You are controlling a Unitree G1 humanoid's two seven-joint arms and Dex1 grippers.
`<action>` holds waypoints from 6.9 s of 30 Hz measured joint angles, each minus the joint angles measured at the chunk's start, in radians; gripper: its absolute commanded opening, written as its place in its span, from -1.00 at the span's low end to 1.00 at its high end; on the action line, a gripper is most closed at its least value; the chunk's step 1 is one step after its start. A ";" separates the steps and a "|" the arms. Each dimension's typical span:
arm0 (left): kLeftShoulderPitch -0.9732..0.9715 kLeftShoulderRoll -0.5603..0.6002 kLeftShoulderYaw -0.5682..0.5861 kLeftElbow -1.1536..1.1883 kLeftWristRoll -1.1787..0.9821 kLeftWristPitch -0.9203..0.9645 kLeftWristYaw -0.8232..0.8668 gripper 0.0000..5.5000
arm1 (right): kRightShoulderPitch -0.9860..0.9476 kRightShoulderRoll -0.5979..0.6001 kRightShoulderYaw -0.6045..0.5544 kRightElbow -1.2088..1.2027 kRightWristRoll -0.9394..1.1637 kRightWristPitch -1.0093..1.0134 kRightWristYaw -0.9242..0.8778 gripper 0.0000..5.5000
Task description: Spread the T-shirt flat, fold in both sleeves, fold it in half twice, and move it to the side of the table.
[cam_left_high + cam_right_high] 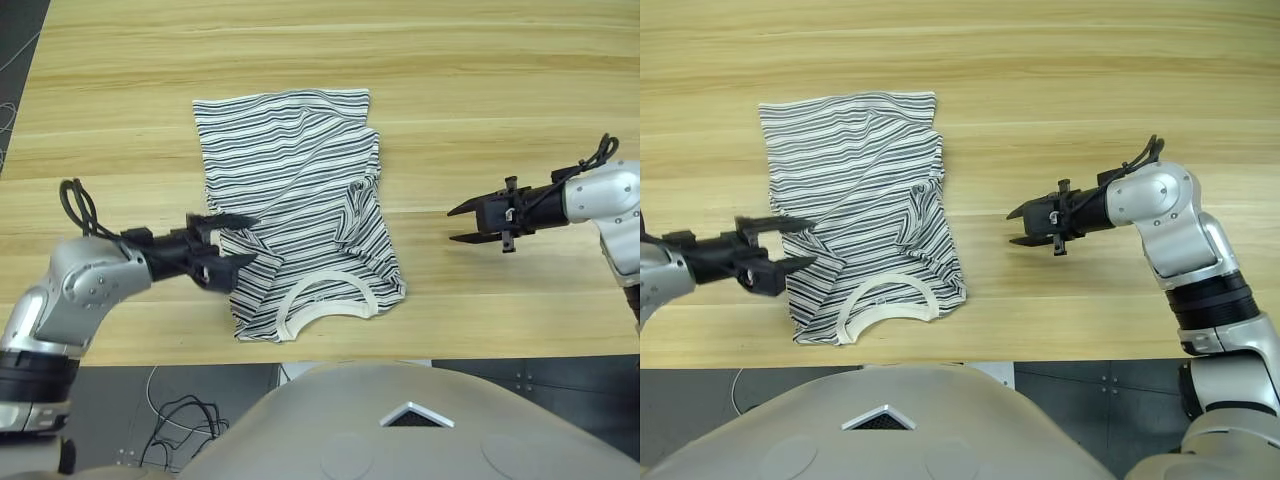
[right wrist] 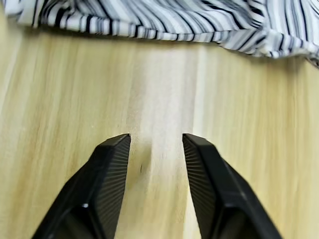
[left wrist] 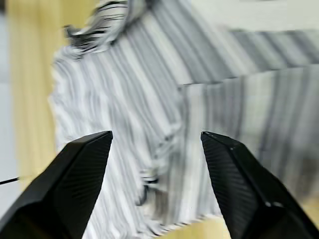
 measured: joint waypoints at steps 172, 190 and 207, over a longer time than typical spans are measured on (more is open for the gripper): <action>-0.807 -0.193 -0.046 0.825 -0.542 0.639 -0.622 -0.95 | -0.686 0.614 -0.137 1.135 0.124 -0.091 -0.170 -0.96; -0.976 -0.298 -0.060 1.275 -0.361 0.532 -0.503 -0.75 | -0.721 0.684 -0.171 1.280 -0.035 -0.078 -0.402 -0.96; -1.035 -0.289 0.012 1.309 -0.338 0.451 -0.358 -0.30 | -0.748 0.688 -0.228 1.294 -0.088 -0.094 -0.533 -0.45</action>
